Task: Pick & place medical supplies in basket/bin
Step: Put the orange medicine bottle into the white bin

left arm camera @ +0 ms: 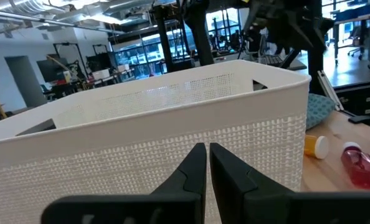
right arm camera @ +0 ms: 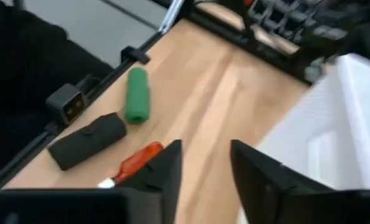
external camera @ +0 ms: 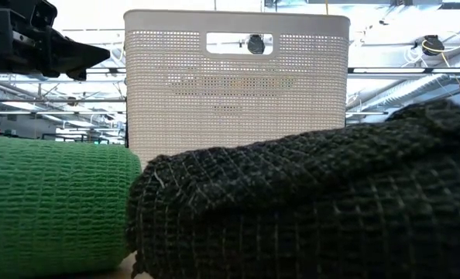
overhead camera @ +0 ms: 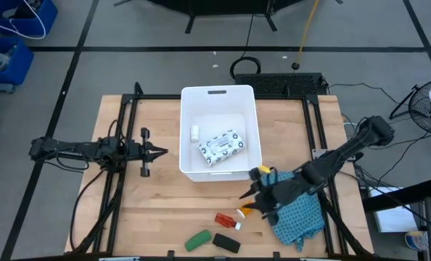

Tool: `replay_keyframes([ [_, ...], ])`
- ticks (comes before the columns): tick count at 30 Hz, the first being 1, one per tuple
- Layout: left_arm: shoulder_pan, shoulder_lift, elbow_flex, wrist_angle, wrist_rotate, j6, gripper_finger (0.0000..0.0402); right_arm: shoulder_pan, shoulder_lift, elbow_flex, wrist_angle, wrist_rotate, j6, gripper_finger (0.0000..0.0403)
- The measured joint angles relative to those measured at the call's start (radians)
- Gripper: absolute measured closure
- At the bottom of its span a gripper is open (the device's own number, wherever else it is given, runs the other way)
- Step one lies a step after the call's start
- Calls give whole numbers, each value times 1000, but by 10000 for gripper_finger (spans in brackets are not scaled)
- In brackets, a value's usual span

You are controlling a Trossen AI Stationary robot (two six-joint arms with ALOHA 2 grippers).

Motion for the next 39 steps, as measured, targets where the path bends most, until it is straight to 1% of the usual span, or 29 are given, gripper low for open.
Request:
replay_keyframes([
  [6, 0, 0, 0, -8, 1, -6, 376, 4, 80, 1, 1, -22, 72, 162],
  [8, 0, 0, 0, -8, 1, -8, 376, 18, 110, 1, -9, -22, 69, 141],
  [10, 0, 0, 0, -9, 3, -12, 376, 28, 138, 1, -9, -25, 68, 130],
  [15, 0, 0, 0, -12, 8, -20, 376, 25, 203, 1, -18, -73, 127, 130],
  [18, 0, 0, 0, -12, 8, -22, 376, 26, 248, 0, -19, -78, 127, 132],
  [29, 0, 0, 0, -14, 17, -34, 376, 26, 397, 0, -147, -78, 184, 128],
  [36, 0, 0, 0, -14, 19, -48, 376, 23, 454, -2, -139, -78, 193, 129],
  [39, 0, 0, 0, -14, 21, -53, 376, 16, 456, -11, -130, -83, 210, 136],
])
